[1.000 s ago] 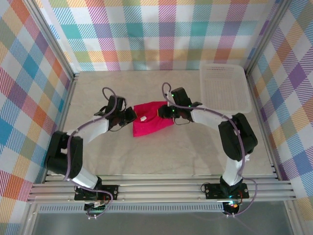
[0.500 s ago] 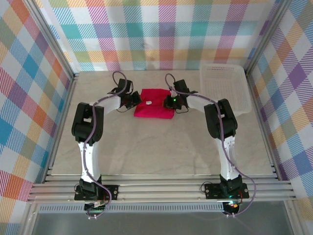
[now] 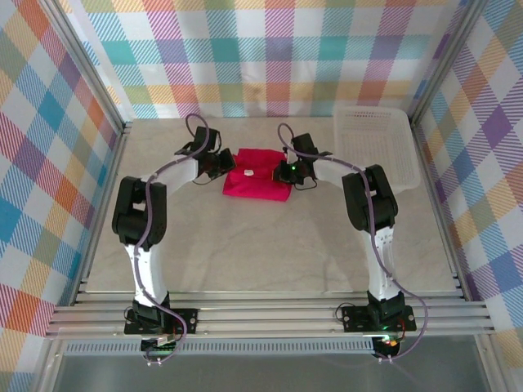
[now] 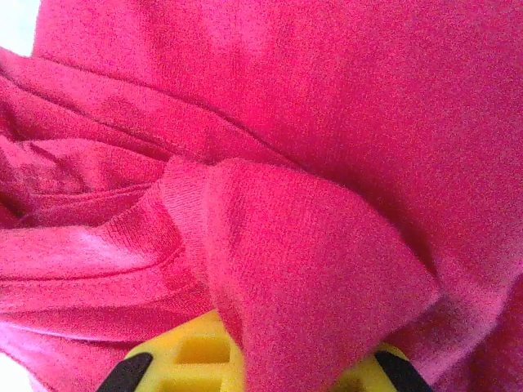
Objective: Fold the inside-out t-shirt
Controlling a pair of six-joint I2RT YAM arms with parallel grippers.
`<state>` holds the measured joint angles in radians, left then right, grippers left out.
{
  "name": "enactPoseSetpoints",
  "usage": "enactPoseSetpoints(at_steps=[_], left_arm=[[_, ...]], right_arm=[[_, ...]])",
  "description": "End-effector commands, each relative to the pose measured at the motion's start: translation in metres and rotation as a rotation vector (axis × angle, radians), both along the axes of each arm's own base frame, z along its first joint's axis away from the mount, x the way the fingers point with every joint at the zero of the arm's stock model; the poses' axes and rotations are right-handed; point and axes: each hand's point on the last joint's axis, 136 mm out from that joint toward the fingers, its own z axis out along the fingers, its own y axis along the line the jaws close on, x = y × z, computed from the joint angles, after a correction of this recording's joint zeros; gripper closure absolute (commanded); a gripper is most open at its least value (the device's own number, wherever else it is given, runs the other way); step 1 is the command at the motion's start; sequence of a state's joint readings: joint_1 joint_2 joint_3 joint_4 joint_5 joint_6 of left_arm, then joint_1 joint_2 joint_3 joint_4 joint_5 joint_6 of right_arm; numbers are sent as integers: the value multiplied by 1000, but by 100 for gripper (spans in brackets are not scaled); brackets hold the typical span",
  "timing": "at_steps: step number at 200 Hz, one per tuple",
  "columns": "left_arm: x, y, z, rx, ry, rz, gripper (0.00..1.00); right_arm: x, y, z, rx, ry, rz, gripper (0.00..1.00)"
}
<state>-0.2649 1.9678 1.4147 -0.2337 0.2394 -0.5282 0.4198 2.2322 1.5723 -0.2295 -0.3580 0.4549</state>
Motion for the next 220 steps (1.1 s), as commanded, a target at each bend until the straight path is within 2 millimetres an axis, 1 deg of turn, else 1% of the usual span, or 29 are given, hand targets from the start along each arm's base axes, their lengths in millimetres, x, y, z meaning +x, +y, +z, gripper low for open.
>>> enactPoseSetpoints(at_steps=[1,7,10,18,21,35,46,52,56,59,65,78,94,113,136,140,157,170,206,220], left_arm=[[-34,8,10,13,-9,34,100],[-46,8,12,10,-5,39,100],[-54,8,9,13,4,40,100],[-73,7,14,16,2,39,100],[-81,7,13,21,9,37,100],[-112,7,21,40,4,38,100],[-130,6,32,46,-19,40,100],[-137,5,38,45,-37,41,100],[-139,5,42,44,-49,43,100],[-146,7,40,54,-30,43,100],[-150,7,42,56,-33,46,100],[-153,6,46,55,-42,42,100],[-155,5,42,60,-27,31,100],[-157,1,33,55,-13,24,100],[-163,2,18,62,18,27,100],[-158,0,22,49,-8,28,100],[-157,-1,17,59,-1,20,100],[-155,-2,16,69,1,14,100],[-148,-4,17,81,-2,5,100],[-146,-6,17,82,-1,1,100]], right_arm=[[-72,-5,-28,-80,157,94,100],[-87,-3,-28,-76,169,112,100],[-96,-2,-28,-76,175,122,100],[-116,-2,-27,-81,182,142,100],[-123,-3,-28,-85,187,150,100],[-150,-8,-20,-98,178,171,100],[-160,-15,-10,-109,154,173,100],[-163,-20,-7,-124,143,172,92],[-163,-23,-3,-135,129,173,89],[-163,-25,-1,-143,119,175,87],[-161,-27,4,-156,101,177,82],[-157,-28,13,-168,83,187,68],[-154,-26,21,-159,78,193,63],[-154,-20,28,-121,82,187,62],[-158,-16,37,-87,75,179,59],[-158,-15,39,-84,70,181,59],[-158,-12,47,-73,58,182,58],[-157,-10,52,-70,47,185,55],[-153,-6,44,-72,61,189,53],[-150,-4,41,-74,61,188,54]])
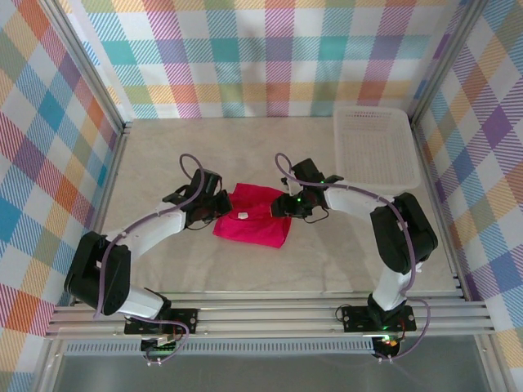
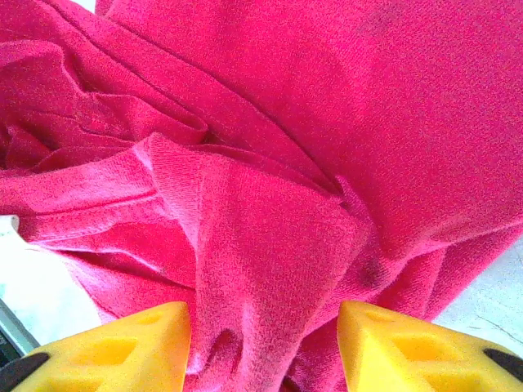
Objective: Fold the inside-out t-shirt
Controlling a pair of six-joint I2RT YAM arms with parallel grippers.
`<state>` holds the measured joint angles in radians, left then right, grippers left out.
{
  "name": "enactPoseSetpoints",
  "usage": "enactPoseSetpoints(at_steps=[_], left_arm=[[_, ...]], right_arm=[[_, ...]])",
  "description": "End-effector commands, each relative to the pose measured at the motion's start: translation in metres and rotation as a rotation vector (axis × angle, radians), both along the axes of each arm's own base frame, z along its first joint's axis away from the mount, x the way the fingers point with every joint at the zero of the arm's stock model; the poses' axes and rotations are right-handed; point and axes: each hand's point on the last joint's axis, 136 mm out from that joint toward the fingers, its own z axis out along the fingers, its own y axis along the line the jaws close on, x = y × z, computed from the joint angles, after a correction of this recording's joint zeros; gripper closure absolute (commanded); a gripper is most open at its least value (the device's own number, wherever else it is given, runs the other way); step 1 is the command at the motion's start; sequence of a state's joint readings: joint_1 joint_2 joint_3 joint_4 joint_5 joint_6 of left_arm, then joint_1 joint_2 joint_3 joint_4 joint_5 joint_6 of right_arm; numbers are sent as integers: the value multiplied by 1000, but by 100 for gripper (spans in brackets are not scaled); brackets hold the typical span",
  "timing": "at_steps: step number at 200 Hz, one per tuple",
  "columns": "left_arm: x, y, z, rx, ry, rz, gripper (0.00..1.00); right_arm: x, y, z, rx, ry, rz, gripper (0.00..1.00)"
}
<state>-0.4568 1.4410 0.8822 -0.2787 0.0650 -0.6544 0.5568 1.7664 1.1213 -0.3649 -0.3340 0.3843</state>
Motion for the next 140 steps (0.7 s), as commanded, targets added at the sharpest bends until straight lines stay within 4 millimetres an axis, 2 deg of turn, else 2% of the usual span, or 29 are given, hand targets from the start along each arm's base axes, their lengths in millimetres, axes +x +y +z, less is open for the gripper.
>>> enactPoseSetpoints(at_steps=[1,6,16,35,55,64,73,89,109,140], left_arm=[[12,-6,11,3,-46,-15,100],[13,-7,12,3,-46,-19,100],[15,-8,15,6,-52,-25,100],[18,-11,26,24,-52,-56,100],[29,-19,50,33,-98,-95,100],[36,-26,61,35,-126,-114,100],[44,-33,68,31,-143,-129,100],[63,-51,72,12,-166,-169,100],[91,-75,56,-2,-155,-217,100],[142,-106,-4,28,-59,-282,97]], right_arm=[[5,9,2,14,7,8,55],[6,10,2,16,9,8,59],[9,12,7,22,0,9,75],[13,9,24,9,-41,2,100],[16,-5,39,-37,-103,-19,100],[20,-12,40,-54,-124,-42,100],[24,-20,36,-66,-129,-71,100],[35,-40,18,-101,-113,-153,100],[48,-66,-13,-151,-85,-272,100],[51,-96,-58,-249,22,-391,100]])
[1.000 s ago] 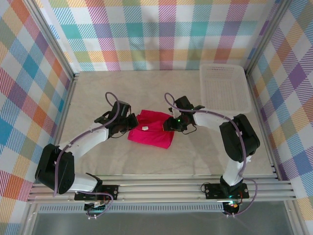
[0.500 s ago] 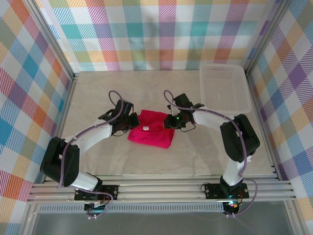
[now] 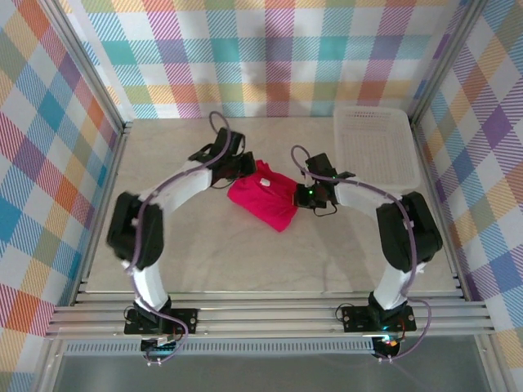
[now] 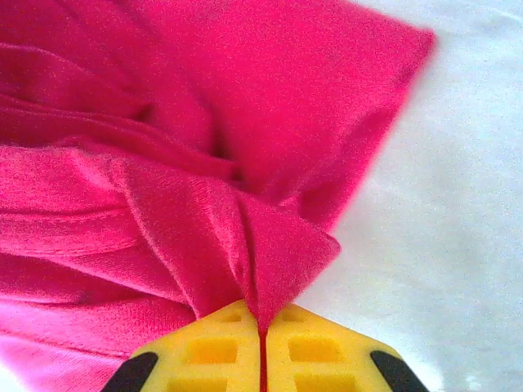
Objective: Fold the inside-out t-shirt
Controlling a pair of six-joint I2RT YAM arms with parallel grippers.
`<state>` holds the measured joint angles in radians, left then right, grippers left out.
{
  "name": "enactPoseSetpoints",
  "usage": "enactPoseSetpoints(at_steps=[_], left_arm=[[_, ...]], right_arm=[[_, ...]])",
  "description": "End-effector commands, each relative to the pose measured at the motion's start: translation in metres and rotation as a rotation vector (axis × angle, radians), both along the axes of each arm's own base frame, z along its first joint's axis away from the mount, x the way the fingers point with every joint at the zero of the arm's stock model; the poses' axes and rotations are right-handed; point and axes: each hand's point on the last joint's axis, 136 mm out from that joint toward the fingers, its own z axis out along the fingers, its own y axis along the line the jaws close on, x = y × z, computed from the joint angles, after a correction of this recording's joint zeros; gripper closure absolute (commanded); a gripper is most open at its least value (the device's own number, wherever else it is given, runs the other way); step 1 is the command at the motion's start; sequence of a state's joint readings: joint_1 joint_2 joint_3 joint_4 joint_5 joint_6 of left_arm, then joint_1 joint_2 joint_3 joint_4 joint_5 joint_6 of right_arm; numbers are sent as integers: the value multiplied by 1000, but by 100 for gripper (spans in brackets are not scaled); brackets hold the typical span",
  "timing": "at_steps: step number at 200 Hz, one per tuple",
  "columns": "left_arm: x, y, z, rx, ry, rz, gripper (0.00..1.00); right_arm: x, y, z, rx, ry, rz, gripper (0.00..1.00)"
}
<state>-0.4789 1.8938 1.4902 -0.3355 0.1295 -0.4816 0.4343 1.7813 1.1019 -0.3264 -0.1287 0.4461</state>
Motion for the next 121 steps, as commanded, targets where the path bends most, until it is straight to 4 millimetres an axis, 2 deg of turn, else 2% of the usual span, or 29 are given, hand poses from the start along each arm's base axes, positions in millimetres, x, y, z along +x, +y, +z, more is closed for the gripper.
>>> enactPoseSetpoints(at_steps=[1,20,29,49,59,75,104,121], left_arm=[[24,-22,-49,38,72,-85,97],[47,-27,-79,51,139,-87,97],[55,-25,-85,55,150,-76,97],[66,-18,-96,44,171,-50,95],[67,-19,-98,30,186,-54,87],[64,-18,-93,27,186,-58,73],[57,3,-72,63,149,-13,64],[52,13,-63,78,141,2,59]], right_arm=[[-1,-29,-41,-90,87,-133,100],[-7,-33,-50,-100,116,-142,100],[-8,-32,-49,-90,109,-138,100],[-4,-30,-37,-83,76,-123,100],[-1,-30,-27,-83,58,-116,100],[7,-29,-9,-89,24,-101,100],[28,-26,33,-111,-51,-75,100],[40,-24,48,-128,-75,-63,100]])
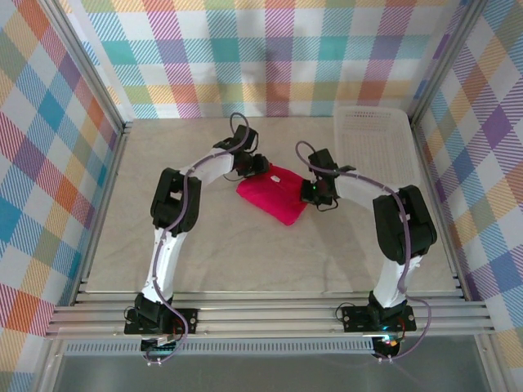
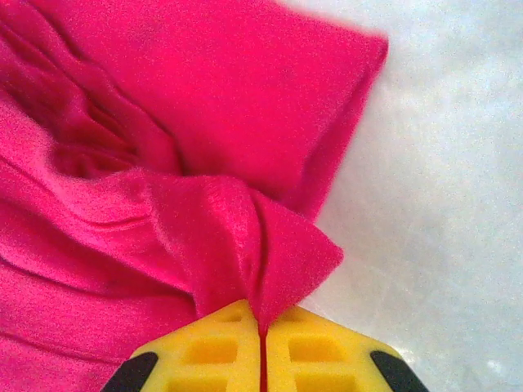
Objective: Fold the inside-out t-shirt
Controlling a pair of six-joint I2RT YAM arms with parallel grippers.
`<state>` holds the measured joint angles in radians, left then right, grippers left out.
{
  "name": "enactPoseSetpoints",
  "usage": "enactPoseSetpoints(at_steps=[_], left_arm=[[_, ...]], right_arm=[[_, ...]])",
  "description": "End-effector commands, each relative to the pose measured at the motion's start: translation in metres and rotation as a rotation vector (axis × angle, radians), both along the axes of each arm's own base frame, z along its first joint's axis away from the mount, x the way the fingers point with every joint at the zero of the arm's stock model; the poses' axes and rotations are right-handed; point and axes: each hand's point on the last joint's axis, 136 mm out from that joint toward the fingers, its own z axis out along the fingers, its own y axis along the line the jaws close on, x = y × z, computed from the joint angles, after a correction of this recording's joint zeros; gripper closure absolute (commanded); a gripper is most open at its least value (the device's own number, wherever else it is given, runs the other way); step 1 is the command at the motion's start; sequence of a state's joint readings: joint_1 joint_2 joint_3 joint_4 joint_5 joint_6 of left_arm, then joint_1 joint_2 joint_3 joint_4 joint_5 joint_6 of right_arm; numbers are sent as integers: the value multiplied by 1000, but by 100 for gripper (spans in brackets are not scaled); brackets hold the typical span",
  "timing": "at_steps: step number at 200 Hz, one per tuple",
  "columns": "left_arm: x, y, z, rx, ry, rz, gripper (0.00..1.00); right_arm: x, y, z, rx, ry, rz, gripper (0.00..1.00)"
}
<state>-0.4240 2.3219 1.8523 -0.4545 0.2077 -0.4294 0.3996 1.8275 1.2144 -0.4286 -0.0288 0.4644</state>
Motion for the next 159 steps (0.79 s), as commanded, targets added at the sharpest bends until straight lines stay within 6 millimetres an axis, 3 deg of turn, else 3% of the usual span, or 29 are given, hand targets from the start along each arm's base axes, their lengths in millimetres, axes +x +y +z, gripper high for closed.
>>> enactPoseSetpoints(at_steps=[1,19,33,44,62,72,88,128,149,159], left_arm=[[-8,24,37,34,-32,33,58],[-13,34,49,67,-53,43,53],[-17,42,59,101,-61,54,40],[-21,50,67,128,-65,63,35],[-28,67,83,152,-69,96,18],[-33,77,91,143,-58,116,7],[-41,93,103,107,-40,156,2],[-74,121,136,-23,-77,253,0],[-95,129,137,-43,-79,277,0],[-101,132,133,-62,-74,293,0]], right_arm=[[16,-1,42,-43,-73,37,100],[28,1,45,-55,-76,36,97],[35,2,36,-66,-54,34,94],[39,0,25,-84,-27,32,91],[40,-4,15,-117,35,33,66],[41,-2,24,-109,32,37,52],[35,-1,44,-87,8,37,36],[12,12,89,-70,-41,67,35],[5,48,94,42,-61,123,35],[7,69,87,129,-42,146,36]])
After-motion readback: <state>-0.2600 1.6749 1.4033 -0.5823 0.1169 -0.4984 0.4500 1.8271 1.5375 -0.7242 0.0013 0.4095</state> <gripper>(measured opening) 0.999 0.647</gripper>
